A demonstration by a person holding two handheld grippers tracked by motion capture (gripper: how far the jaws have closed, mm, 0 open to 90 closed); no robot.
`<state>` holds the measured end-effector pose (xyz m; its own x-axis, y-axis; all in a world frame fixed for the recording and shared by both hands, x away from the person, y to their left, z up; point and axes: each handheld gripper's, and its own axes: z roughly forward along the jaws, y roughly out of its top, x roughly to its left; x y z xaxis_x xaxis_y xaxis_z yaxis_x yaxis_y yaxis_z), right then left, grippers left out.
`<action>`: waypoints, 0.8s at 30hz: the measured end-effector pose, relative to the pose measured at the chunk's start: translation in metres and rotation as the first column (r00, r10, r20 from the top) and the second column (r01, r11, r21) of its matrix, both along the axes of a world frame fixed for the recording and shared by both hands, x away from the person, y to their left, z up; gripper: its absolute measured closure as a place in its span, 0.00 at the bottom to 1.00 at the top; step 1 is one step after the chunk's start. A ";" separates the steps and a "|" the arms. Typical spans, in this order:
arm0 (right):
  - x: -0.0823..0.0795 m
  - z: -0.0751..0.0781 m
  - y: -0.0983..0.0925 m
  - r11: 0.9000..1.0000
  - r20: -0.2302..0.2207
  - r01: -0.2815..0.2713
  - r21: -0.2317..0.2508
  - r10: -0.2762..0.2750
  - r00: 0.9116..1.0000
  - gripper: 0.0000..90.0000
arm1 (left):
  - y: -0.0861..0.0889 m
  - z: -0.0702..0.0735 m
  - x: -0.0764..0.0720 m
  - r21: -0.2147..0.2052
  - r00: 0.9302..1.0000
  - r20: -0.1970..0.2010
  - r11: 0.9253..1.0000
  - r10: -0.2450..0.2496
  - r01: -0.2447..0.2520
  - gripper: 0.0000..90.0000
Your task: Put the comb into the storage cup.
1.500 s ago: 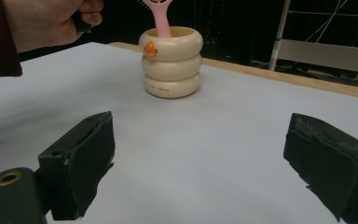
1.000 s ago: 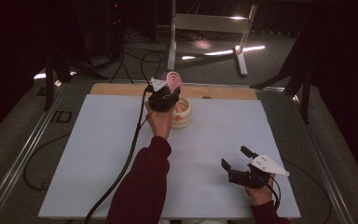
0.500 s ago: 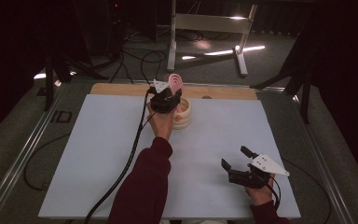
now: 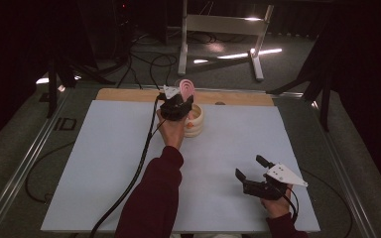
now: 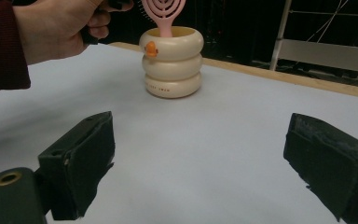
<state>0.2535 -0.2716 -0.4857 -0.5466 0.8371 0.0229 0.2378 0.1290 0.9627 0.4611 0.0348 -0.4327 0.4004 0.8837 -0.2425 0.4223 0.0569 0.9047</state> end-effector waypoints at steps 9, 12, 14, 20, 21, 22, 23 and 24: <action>0.001 -0.001 0.000 1.000 -0.003 -0.003 0.004 0.003 1.000 0.10 | -0.001 -0.004 0.001 0.001 1.000 -0.011 1.000 -0.006 0.006 0.71; 0.001 -0.001 0.000 1.000 -0.004 -0.003 0.005 0.003 1.000 0.10 | -0.003 -0.005 0.001 0.008 1.000 -0.017 1.000 -0.005 0.005 0.71; 0.001 -0.001 0.000 1.000 -0.003 -0.002 0.005 0.002 1.000 0.10 | -0.003 -0.005 0.002 0.011 1.000 -0.016 1.000 -0.006 0.006 0.71; 0.001 -0.001 0.000 1.000 -0.003 -0.003 0.005 0.003 1.000 0.10 | -0.001 -0.005 0.002 0.001 1.000 -0.022 1.000 -0.008 0.008 0.71; 0.001 -0.001 0.000 1.000 -0.003 -0.003 0.004 0.003 1.000 0.10 | -0.001 -0.006 0.002 0.000 1.000 -0.023 1.000 -0.009 0.009 0.71; 0.001 -0.001 0.000 1.000 -0.003 -0.003 0.004 0.003 1.000 0.10 | 0.000 -0.006 0.002 -0.001 1.000 -0.023 1.000 -0.010 0.010 0.71; 0.001 -0.001 0.000 1.000 -0.003 -0.002 0.004 0.003 1.000 0.10 | 0.000 -0.006 0.002 -0.002 1.000 -0.023 1.000 -0.009 0.009 0.71; 0.001 -0.001 0.000 1.000 -0.004 -0.003 0.005 0.003 1.000 0.10 | 0.000 -0.006 0.002 -0.003 1.000 -0.024 1.000 -0.009 0.009 0.71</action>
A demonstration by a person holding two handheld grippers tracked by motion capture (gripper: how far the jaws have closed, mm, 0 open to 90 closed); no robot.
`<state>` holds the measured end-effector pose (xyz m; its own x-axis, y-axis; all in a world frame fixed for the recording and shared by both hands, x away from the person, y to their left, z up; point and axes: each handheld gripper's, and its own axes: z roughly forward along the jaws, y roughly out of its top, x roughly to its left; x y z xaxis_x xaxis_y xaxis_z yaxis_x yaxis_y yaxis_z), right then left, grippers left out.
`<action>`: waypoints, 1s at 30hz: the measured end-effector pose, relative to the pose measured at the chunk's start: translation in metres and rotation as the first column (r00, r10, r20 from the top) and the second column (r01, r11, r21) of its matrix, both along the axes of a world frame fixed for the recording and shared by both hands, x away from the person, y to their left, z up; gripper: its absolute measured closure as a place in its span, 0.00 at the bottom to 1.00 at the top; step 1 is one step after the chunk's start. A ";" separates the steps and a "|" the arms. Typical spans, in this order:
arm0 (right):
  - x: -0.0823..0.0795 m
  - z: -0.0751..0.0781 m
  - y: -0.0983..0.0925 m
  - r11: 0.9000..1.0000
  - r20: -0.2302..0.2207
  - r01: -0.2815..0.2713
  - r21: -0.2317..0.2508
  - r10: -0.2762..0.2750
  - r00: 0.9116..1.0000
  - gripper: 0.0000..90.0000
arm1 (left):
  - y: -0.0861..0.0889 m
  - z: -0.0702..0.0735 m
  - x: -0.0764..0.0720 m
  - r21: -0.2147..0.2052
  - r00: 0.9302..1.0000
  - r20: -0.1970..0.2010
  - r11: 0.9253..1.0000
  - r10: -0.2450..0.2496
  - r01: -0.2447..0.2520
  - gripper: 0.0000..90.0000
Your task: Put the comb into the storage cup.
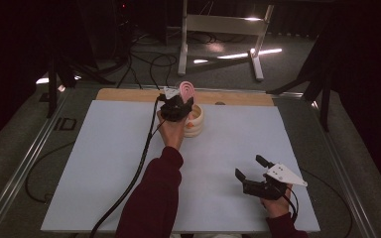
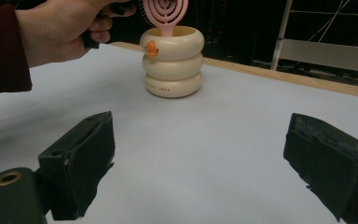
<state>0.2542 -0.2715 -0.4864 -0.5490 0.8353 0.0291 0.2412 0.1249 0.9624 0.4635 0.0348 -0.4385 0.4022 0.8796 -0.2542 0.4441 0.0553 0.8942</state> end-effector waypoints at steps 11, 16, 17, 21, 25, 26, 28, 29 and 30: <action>0.000 0.000 0.000 1.000 0.001 0.001 0.000 -0.001 1.000 0.10 | 0.004 -0.001 0.002 -0.013 1.000 -0.009 1.000 -0.003 0.003 0.71; 0.000 0.000 0.000 1.000 0.001 0.001 0.002 -0.001 1.000 0.10 | 0.008 -0.002 0.003 -0.029 1.000 -0.015 1.000 0.000 -0.001 0.71; 0.000 0.000 0.000 1.000 0.001 0.000 0.002 0.000 1.000 0.10 | 0.010 -0.003 0.003 -0.037 1.000 -0.016 0.999 0.002 -0.003 0.71; -0.001 0.000 0.001 1.000 0.001 -0.002 -0.001 0.002 1.000 0.10 | 0.016 -0.005 0.003 -0.042 1.000 -0.022 0.999 0.011 -0.012 0.70; -0.001 0.000 0.001 1.000 0.000 -0.002 -0.002 0.002 1.000 0.10 | 0.020 -0.006 0.003 -0.040 1.000 -0.027 0.999 0.015 -0.016 0.70; -0.001 0.000 0.002 1.000 -0.001 -0.003 -0.003 0.003 1.000 0.10 | 0.021 -0.007 0.003 -0.040 0.999 -0.029 0.999 0.015 -0.017 0.70; -0.001 0.000 0.002 1.000 -0.001 -0.003 -0.002 0.003 1.000 0.10 | 0.023 -0.008 0.003 -0.044 0.999 -0.031 0.999 0.019 -0.021 0.70; -0.001 0.000 0.002 1.000 -0.001 -0.003 -0.001 0.003 1.000 0.10 | 0.025 -0.009 0.003 -0.044 0.999 -0.032 0.999 0.020 -0.021 0.69; -0.001 0.000 0.002 1.000 -0.001 -0.003 -0.001 0.003 1.000 0.10 | 0.025 -0.009 0.003 -0.044 0.999 -0.034 0.999 0.019 -0.021 0.69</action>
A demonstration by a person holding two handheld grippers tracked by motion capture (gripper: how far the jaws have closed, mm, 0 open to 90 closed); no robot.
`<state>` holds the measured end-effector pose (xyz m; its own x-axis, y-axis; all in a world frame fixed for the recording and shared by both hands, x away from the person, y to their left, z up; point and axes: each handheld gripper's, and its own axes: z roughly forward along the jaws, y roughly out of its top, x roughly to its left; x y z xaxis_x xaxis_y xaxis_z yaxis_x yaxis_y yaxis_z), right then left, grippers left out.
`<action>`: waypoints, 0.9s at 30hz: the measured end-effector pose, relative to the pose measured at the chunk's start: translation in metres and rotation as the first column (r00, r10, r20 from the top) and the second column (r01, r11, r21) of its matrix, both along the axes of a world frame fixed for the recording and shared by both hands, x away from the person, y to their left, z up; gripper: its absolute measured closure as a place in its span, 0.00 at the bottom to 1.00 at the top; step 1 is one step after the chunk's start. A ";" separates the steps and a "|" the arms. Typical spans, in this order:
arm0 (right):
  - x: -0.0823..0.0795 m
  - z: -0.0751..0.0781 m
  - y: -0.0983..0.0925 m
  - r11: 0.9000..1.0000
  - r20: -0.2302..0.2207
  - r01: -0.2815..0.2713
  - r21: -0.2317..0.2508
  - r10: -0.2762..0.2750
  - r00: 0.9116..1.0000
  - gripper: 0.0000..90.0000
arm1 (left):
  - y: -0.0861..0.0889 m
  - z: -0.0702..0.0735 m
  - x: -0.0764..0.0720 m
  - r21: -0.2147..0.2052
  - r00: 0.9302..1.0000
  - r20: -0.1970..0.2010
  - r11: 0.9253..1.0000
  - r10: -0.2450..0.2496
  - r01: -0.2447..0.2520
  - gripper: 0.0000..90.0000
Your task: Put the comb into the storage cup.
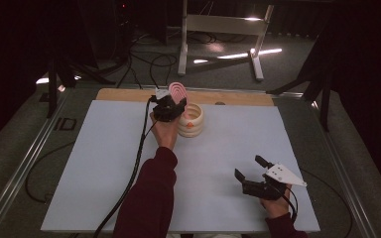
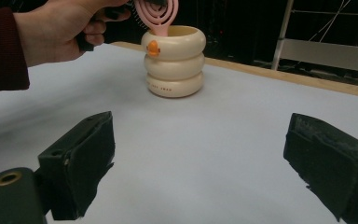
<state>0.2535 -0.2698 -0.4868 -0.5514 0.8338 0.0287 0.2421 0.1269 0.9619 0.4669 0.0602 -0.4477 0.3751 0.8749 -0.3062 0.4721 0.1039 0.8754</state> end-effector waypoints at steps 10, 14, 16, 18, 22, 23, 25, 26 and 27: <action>0.000 -0.001 0.000 1.000 0.000 -0.002 -0.002 0.002 1.000 0.10 | 0.004 -0.001 0.002 0.030 1.000 -0.008 1.000 -0.009 0.010 0.68; 0.000 -0.001 0.001 1.000 -0.002 -0.003 -0.001 0.003 1.000 0.10 | 0.004 -0.001 0.002 0.043 1.000 -0.013 0.999 -0.008 0.009 0.65; 0.000 -0.001 0.001 1.000 -0.002 -0.003 -0.002 0.003 1.000 0.10 | 0.005 -0.002 0.003 0.052 1.000 -0.018 0.999 -0.009 0.010 0.65; 0.000 -0.001 0.001 1.000 -0.002 -0.003 -0.001 0.003 1.000 0.10 | 0.006 -0.002 0.003 0.057 1.000 -0.021 0.998 -0.014 0.016 0.63; 0.000 -0.001 0.001 1.000 -0.003 -0.004 -0.002 0.004 1.000 0.10 | 0.007 -0.002 0.003 0.065 0.999 -0.024 0.998 -0.022 0.024 0.59; 0.000 -0.001 0.001 1.000 -0.003 -0.004 -0.003 0.004 1.000 0.10 | 0.007 -0.003 0.003 0.069 0.999 -0.028 0.997 -0.022 0.024 0.57; 0.000 -0.001 0.001 1.000 -0.003 -0.004 -0.002 0.004 1.000 0.10 | 0.007 -0.003 0.003 0.076 0.999 -0.030 0.997 -0.022 0.024 0.55; 0.000 -0.001 0.001 1.000 -0.003 -0.003 -0.002 0.003 1.000 0.10 | 0.006 -0.003 0.003 0.087 0.999 -0.031 0.996 -0.016 0.019 0.54; 0.000 -0.001 0.001 1.000 -0.003 -0.003 -0.002 0.003 1.000 0.10 | 0.006 -0.003 0.003 0.087 0.999 -0.031 0.996 -0.016 0.019 0.53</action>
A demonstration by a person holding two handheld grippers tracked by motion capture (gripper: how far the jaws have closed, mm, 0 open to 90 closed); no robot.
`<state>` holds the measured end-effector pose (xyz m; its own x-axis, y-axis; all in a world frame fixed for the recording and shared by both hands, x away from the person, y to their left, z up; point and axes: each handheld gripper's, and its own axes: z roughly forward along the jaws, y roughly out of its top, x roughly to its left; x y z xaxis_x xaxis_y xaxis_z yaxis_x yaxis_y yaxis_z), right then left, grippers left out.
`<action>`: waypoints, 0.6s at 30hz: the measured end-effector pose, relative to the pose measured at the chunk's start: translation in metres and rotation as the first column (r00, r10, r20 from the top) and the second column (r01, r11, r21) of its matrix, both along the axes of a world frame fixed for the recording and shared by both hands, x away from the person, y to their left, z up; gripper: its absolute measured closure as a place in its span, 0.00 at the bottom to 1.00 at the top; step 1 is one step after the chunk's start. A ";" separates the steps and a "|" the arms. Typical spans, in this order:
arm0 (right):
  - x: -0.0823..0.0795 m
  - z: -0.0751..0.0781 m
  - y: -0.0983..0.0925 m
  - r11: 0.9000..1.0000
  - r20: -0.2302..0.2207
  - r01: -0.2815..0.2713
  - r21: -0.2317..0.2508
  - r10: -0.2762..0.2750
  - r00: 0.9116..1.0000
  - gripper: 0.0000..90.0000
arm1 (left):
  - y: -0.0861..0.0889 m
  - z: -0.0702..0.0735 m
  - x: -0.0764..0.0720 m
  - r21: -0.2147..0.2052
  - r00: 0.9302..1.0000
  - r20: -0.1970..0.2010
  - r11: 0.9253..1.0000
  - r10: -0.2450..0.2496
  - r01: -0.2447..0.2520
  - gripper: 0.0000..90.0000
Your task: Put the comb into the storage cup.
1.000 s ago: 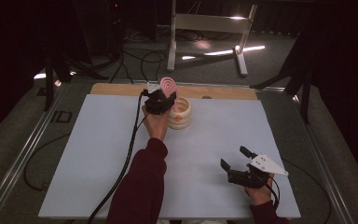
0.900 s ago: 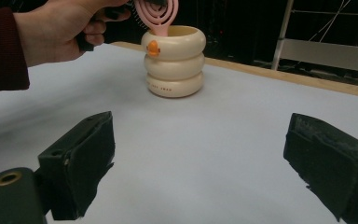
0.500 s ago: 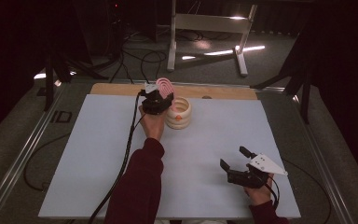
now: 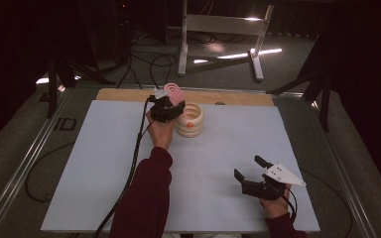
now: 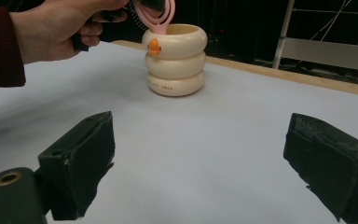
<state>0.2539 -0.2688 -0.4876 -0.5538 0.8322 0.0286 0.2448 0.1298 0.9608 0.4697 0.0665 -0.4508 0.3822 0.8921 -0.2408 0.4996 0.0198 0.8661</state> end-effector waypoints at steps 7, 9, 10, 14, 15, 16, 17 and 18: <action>0.000 0.000 0.000 1.000 0.003 -0.001 -0.001 0.001 1.000 0.10 | 0.000 0.001 -0.001 0.033 1.000 -0.006 0.999 0.021 -0.021 0.40; 0.000 0.000 0.000 1.000 0.003 -0.001 0.000 0.001 1.000 0.10 | 0.001 0.002 -0.002 0.043 1.000 -0.003 0.999 0.024 -0.024 0.39; 0.000 0.000 0.000 1.000 0.003 -0.001 -0.001 0.001 1.000 0.10 | 0.001 0.002 -0.002 0.047 1.000 -0.004 0.999 0.023 -0.023 0.36; 0.000 0.000 0.001 1.000 0.001 -0.002 -0.001 0.002 1.000 0.10 | 0.001 0.003 -0.004 0.060 1.000 -0.003 0.998 0.017 -0.017 0.28; 0.000 0.000 0.001 1.000 0.003 -0.003 -0.003 0.003 1.000 0.10 | 0.001 0.004 -0.004 0.065 1.000 -0.001 0.998 0.015 -0.015 0.27; 0.000 0.000 0.001 1.000 0.004 -0.003 -0.003 0.003 1.000 0.10 | 0.002 0.004 -0.004 0.069 1.000 0.001 0.997 0.014 -0.014 0.25; 0.000 0.000 0.001 1.000 0.003 -0.004 -0.003 0.004 1.000 0.10 | 0.002 0.005 -0.005 0.074 1.000 0.002 0.997 0.012 -0.012 0.23; 0.000 0.000 0.001 1.000 0.002 -0.002 -0.005 0.002 1.000 0.10 | 0.003 0.005 -0.005 0.075 1.000 0.002 0.997 0.009 -0.009 0.21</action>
